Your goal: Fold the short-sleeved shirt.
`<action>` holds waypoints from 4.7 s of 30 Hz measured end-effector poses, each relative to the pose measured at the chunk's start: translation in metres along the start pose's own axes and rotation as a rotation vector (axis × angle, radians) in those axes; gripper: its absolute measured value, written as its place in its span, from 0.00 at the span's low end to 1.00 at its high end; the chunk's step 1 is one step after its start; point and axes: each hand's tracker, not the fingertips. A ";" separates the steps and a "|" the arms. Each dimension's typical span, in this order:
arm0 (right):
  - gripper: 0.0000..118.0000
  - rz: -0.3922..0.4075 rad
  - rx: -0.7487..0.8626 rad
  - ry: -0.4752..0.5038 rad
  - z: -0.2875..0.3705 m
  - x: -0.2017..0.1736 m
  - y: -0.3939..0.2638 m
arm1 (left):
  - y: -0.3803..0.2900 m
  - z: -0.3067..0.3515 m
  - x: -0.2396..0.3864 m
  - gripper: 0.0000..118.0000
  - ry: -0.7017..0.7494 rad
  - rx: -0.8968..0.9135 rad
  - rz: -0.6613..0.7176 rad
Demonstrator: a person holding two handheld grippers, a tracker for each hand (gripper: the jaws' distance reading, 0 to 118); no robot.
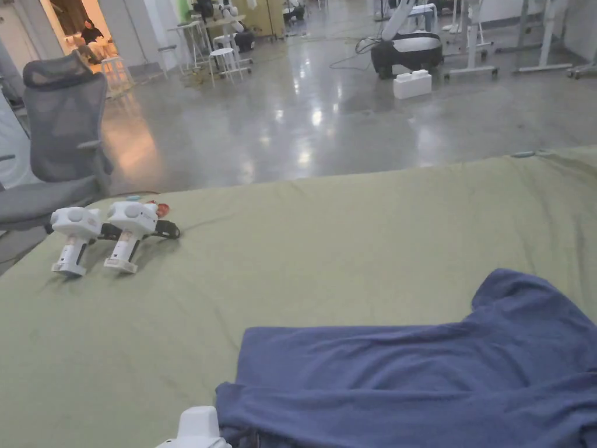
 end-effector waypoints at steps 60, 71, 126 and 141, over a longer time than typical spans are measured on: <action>0.58 -0.086 -0.270 -0.175 -0.053 0.053 -0.035 | -0.065 0.181 -0.012 0.62 0.035 0.094 -0.046; 0.58 0.055 0.275 0.053 0.058 -0.015 0.048 | -0.017 0.351 0.054 0.70 0.021 0.677 -0.159; 0.00 0.039 -0.085 0.007 -0.003 -0.004 0.006 | 0.043 -0.039 -0.021 0.39 0.043 -0.129 0.063; 0.64 -0.064 -0.374 0.058 -0.205 0.052 0.079 | 0.046 -0.055 0.010 0.01 0.103 -0.216 -0.098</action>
